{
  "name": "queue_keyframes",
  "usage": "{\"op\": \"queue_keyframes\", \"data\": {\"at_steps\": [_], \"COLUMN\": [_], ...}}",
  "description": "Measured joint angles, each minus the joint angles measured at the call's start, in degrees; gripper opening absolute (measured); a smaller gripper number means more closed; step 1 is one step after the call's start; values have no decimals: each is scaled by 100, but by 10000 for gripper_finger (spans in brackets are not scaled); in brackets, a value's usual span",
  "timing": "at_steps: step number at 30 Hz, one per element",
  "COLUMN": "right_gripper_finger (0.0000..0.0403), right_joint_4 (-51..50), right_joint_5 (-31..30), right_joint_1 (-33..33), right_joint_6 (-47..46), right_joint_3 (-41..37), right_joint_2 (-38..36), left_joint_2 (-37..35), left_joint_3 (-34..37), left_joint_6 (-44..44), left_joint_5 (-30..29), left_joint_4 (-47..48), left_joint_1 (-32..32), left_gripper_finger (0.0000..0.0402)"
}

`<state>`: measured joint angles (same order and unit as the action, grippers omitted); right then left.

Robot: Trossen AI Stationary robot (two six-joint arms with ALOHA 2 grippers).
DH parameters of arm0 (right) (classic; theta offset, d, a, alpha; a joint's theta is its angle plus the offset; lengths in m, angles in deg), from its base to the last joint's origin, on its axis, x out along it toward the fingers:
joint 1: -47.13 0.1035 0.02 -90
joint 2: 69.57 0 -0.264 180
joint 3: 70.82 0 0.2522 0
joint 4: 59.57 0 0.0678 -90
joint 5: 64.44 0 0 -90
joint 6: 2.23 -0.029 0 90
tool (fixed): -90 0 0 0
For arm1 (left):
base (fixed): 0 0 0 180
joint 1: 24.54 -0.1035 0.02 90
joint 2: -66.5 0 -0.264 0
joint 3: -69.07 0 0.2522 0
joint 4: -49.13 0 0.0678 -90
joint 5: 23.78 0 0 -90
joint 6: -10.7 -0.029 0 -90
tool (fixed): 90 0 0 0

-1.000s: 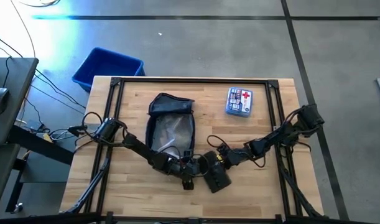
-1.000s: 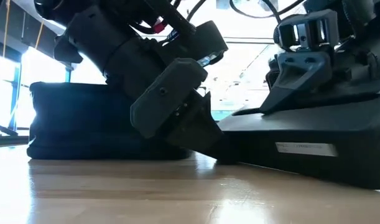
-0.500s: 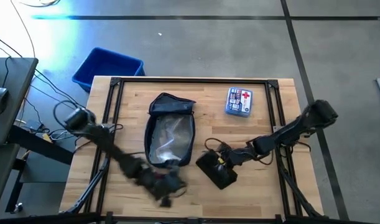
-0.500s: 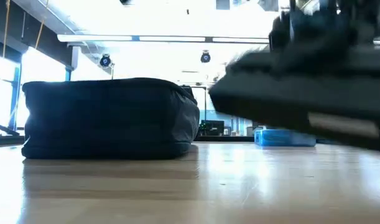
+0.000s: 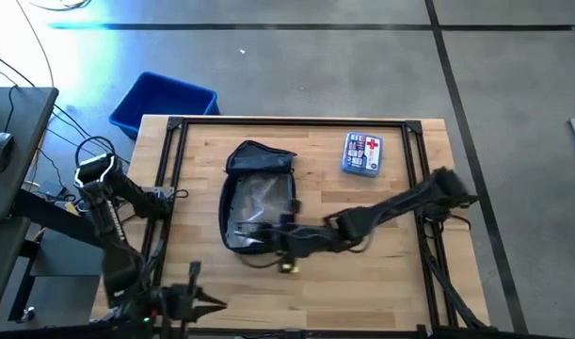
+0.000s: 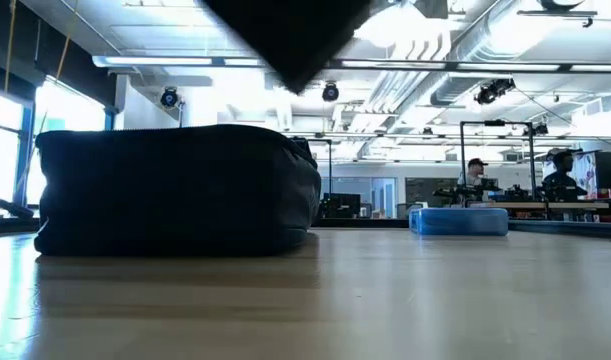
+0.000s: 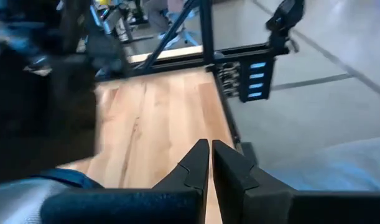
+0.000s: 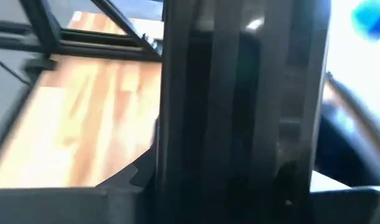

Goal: Unpack backpack
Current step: Put the black medicine organizer into the black backpack

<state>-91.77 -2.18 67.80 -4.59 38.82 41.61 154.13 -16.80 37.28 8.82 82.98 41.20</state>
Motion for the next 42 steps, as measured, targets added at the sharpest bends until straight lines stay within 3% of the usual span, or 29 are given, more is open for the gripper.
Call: {"op": "queue_keyframes", "data": {"at_steps": [6, 9, 12, 16, 23, 28, 31, 38, 42], "right_gripper_finger": [156, 156, 156, 156, 156, 156, 156, 248, 274], "right_joint_4": [-196, -685, -1686, -2546, -2893, -2747, -2740, -2551, -2420], "right_joint_5": [-312, -890, -1698, -1864, -2424, -2398, -2055, -1677, -1695], "right_joint_1": [-609, -826, -998, -1237, -1569, -1844, -2033, -2302, -2299], "right_joint_6": [1833, 2660, 2976, 3121, 3025, 2938, 2827, 2217, 2231], "right_joint_3": [1505, 2184, 2779, 3221, 3280, 3278, 3278, 3271, 3271], "right_joint_2": [1599, 2225, 2743, 3211, 3433, 3430, 3421, 3411, 3409], "left_joint_2": [10, 20, 23, 23, 24, 23, 23, 23, 35], "left_joint_3": [-3, 5, 6, 8, 8, 8, 8, 8, 8], "left_joint_6": [191, 191, 189, 235, 235, 279, 319, 342, 342], "left_joint_5": [-176, -261, -463, -587, -674, -737, -770, -770, -772], "left_joint_4": [-20, -12, 26, 268, 307, 294, 285, 281, 279], "left_joint_1": [509, 661, 780, 830, 821, 817, 813, 779, 777], "left_gripper_finger": [0, 0, 0, 0, 0, 0, 0, 0, 0]}}
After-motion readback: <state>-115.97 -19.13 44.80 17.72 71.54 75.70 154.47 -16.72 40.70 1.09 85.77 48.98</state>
